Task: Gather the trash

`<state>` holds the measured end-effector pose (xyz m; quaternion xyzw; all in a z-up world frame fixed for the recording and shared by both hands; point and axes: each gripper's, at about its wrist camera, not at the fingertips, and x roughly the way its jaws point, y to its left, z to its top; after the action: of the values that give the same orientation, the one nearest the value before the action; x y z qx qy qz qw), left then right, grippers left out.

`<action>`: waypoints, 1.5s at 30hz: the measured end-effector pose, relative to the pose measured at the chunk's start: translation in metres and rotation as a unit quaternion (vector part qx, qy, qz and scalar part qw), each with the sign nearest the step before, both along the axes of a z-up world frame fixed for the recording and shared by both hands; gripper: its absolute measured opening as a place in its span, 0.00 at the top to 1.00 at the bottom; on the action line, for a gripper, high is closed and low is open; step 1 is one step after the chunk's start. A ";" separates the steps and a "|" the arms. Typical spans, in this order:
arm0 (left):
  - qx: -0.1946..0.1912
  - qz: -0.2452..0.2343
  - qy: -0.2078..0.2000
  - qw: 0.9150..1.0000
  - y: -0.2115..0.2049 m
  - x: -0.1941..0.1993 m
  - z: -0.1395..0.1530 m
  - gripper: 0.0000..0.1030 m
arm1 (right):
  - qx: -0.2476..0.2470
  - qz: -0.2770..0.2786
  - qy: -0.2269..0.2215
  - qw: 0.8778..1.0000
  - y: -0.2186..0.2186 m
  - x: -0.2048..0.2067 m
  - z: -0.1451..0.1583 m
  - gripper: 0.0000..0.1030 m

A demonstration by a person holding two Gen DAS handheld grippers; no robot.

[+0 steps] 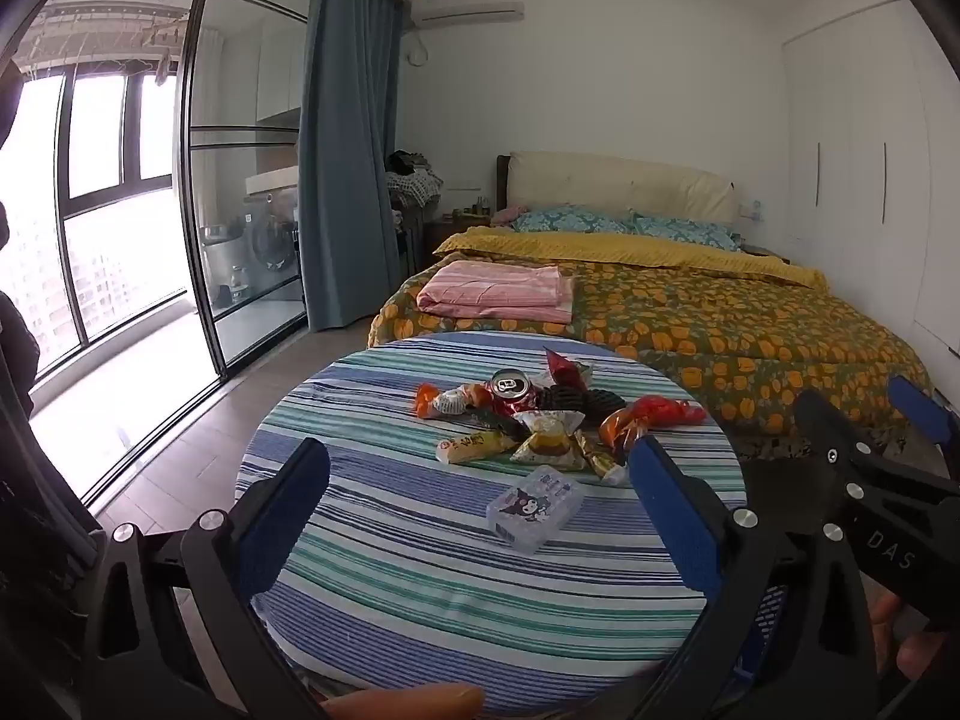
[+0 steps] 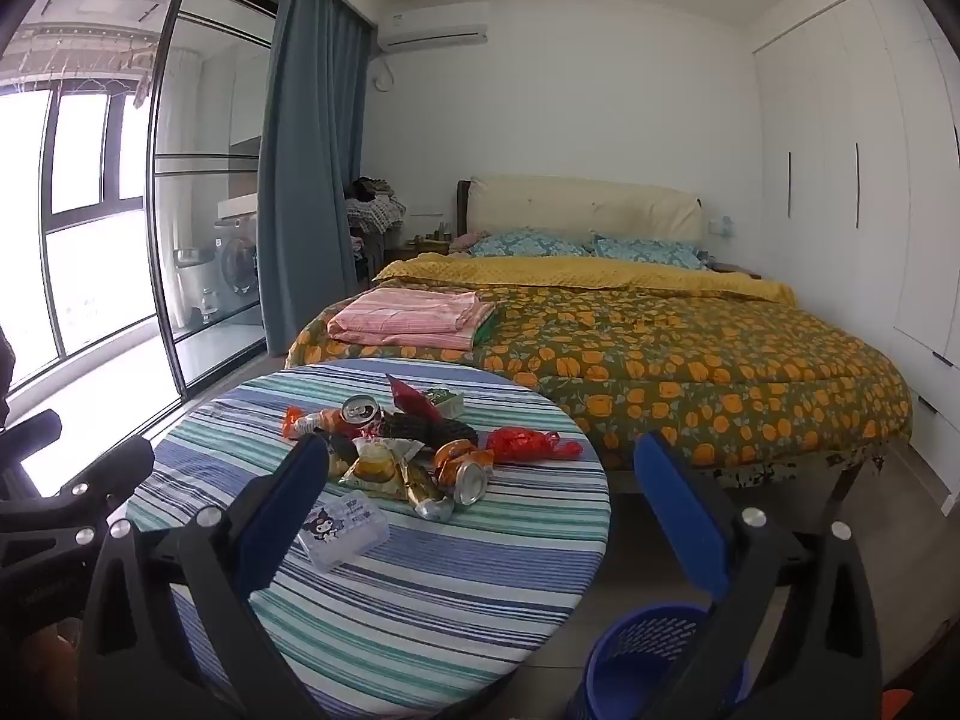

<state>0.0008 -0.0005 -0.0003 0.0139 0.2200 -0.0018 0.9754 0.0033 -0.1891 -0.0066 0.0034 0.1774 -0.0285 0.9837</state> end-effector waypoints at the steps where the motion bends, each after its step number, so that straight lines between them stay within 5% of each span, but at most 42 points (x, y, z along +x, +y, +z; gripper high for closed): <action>1: -0.001 -0.001 0.000 1.000 0.000 0.000 0.000 0.04 | 0.002 0.000 -0.003 1.000 0.000 0.000 0.000 0.04; 45: 0.001 -0.002 0.001 1.000 0.000 0.003 -0.005 0.04 | -0.003 0.000 -0.003 1.000 -0.004 -0.009 -0.002 0.04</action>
<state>0.0035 -0.0004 -0.0054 0.0157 0.2214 -0.0032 0.9751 -0.0057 -0.1933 -0.0090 0.0008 0.1745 -0.0287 0.9842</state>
